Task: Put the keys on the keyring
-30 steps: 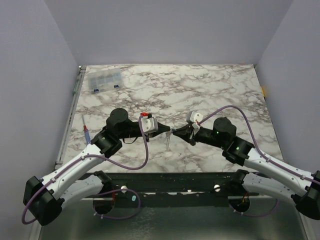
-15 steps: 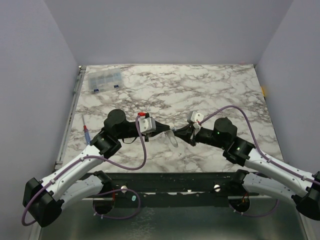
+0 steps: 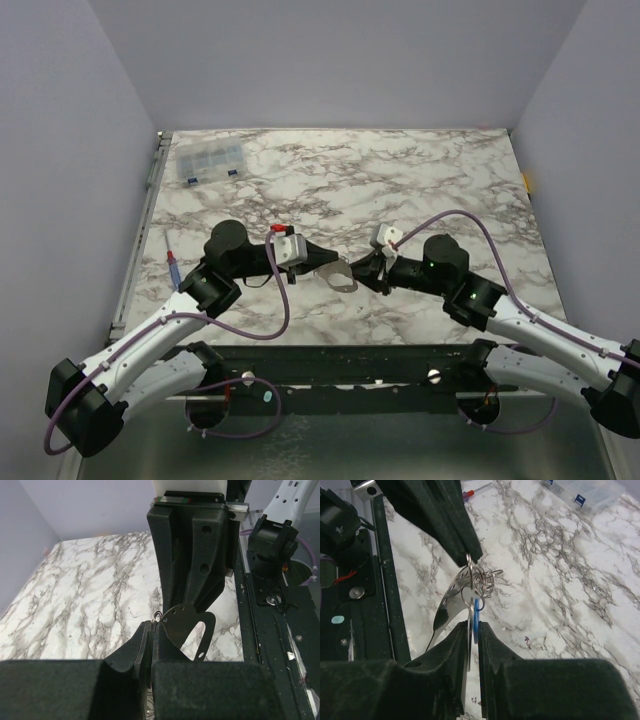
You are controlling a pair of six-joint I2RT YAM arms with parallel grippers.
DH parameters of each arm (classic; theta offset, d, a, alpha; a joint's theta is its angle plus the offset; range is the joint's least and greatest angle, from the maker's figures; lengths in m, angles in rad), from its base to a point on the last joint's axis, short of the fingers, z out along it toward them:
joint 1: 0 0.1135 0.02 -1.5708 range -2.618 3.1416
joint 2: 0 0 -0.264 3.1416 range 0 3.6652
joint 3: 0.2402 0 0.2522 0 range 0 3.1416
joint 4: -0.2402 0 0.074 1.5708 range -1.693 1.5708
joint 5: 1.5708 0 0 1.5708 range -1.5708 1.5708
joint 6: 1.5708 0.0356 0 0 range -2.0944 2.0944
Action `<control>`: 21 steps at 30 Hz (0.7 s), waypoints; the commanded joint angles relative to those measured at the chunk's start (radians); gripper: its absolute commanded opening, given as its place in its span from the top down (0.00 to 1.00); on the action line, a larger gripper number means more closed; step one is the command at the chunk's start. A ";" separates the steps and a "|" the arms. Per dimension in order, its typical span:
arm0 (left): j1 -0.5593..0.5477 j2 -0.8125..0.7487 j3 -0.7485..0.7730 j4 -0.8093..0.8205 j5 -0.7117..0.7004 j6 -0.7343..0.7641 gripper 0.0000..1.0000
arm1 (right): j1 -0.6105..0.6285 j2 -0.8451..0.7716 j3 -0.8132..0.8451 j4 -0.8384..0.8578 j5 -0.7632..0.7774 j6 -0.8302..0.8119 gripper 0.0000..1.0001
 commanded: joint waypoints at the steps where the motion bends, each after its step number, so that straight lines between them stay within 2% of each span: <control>1: 0.010 -0.020 -0.001 0.089 0.031 -0.017 1.00 | 0.000 0.004 0.000 -0.058 -0.016 0.021 0.71; 4: 0.010 -0.010 -0.002 0.089 0.042 -0.017 1.00 | 0.000 -0.004 0.016 -0.051 -0.013 0.021 0.52; 8: 0.010 0.003 0.001 0.089 0.061 -0.029 1.00 | 0.000 -0.039 0.021 -0.013 0.007 0.015 0.43; 16: 0.010 0.019 0.006 0.090 0.088 -0.044 1.00 | 0.000 -0.120 -0.020 0.118 0.029 0.009 0.43; 21: 0.010 0.024 0.007 0.099 0.106 -0.055 1.00 | 0.000 -0.090 -0.025 0.174 0.002 0.012 0.50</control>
